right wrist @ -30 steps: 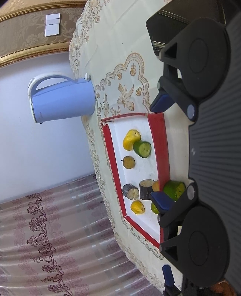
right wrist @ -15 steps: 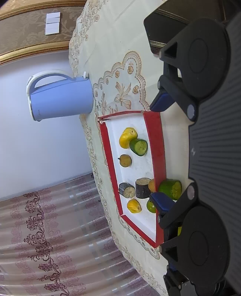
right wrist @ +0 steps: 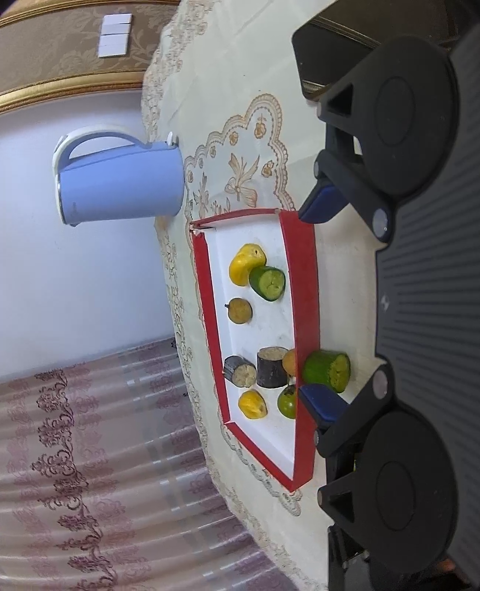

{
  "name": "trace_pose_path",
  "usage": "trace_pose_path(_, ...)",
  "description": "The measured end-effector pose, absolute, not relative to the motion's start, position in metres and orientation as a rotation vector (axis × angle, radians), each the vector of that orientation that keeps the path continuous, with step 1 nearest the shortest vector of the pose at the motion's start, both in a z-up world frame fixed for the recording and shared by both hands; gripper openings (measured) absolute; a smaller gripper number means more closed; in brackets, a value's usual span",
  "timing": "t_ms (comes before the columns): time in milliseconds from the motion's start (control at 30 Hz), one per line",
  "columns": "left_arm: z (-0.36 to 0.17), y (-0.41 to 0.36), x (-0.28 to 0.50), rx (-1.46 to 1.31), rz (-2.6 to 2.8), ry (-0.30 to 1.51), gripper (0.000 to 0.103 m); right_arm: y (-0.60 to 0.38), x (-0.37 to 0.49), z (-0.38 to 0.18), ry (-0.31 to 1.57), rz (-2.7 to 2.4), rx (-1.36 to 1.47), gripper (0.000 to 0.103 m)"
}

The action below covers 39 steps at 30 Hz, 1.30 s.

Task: Organize fruits
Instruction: 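Grasp the green tomato with the left tool while the right tool approaches another cucumber piece, then lift the green tomato with the left tool while the right tool grasps the second cucumber piece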

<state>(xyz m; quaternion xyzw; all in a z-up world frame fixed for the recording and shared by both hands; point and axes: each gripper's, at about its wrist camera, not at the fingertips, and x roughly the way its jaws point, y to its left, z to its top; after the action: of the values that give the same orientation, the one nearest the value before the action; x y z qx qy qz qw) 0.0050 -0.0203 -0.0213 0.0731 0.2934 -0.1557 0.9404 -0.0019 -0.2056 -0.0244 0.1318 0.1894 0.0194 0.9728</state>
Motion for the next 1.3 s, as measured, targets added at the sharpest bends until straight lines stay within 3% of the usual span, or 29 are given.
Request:
trace_pose_path(800, -0.013, 0.03, 0.029, 0.077, -0.011, 0.635, 0.038, -0.166, 0.018, -0.026, 0.45, 0.073, 0.134, 0.091)
trace_pose_path(1100, -0.013, 0.034, 0.032, 0.08, 0.029, 0.637, 0.038, -0.153, 0.028, -0.026, 0.462, 0.075, 0.099, 0.086)
trace_pose_path(1300, -0.013, 0.034, 0.032, 0.091, 0.038, 0.628, 0.038, -0.148, 0.037, -0.028, 0.486, 0.085, 0.093, 0.077)
